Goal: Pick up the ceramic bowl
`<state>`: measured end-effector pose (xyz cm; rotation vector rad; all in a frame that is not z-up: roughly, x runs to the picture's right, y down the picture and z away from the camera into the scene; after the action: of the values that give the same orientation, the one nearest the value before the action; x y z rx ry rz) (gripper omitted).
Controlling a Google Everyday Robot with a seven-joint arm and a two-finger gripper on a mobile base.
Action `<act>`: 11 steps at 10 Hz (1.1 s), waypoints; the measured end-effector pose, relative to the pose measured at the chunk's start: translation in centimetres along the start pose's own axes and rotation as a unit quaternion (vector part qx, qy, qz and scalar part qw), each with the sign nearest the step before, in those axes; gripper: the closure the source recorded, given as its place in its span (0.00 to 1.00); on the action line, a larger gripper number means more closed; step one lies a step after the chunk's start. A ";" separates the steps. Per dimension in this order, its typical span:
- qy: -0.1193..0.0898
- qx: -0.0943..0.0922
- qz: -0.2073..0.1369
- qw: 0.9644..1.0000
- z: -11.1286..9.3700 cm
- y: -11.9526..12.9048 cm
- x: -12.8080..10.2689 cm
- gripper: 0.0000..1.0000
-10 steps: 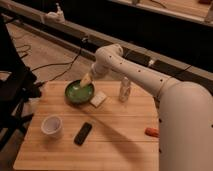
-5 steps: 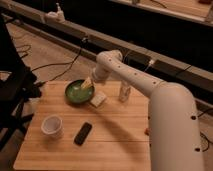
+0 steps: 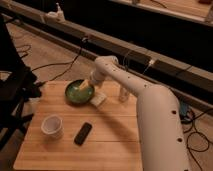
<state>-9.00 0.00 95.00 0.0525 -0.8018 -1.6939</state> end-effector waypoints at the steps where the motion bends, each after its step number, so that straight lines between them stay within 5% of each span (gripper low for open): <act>1: -0.004 -0.002 -0.008 1.000 1.1 0.3 -0.1 0.20; 4: -0.015 0.005 -0.028 0.999 3.9 0.4 -0.5 0.25; 11: -0.037 -0.003 -0.041 0.998 4.9 1.3 -1.4 0.95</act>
<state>-9.63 3.50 98.85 0.0183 -0.8610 -1.7835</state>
